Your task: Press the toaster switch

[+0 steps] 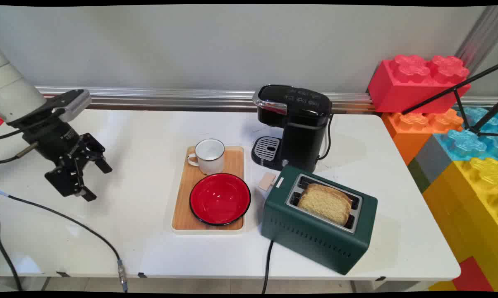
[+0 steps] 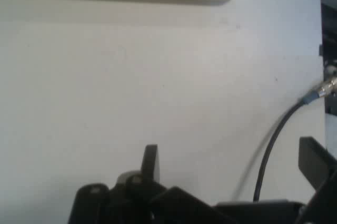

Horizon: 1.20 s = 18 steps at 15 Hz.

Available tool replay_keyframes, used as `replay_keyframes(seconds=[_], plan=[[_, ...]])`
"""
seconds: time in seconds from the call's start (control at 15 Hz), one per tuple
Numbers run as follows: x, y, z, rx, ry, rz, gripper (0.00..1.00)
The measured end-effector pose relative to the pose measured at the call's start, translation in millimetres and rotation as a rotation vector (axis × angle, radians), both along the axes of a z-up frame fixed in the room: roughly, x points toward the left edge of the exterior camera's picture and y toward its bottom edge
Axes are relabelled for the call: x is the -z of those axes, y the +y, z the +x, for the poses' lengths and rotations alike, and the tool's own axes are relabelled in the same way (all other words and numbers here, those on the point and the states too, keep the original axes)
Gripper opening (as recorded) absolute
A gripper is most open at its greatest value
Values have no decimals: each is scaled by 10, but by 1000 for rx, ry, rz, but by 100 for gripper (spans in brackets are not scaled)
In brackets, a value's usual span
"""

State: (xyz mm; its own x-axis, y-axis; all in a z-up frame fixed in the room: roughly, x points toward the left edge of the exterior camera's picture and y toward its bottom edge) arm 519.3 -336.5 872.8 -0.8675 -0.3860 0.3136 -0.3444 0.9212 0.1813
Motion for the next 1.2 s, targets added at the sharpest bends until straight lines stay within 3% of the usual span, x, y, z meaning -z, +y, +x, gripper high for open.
replay_keyframes(seconds=[0.33, 1.2], plan=[[31, -16, -23, -25, 54, -15, 100], [-193, -230, -434, -85, 458, -132, 100]])
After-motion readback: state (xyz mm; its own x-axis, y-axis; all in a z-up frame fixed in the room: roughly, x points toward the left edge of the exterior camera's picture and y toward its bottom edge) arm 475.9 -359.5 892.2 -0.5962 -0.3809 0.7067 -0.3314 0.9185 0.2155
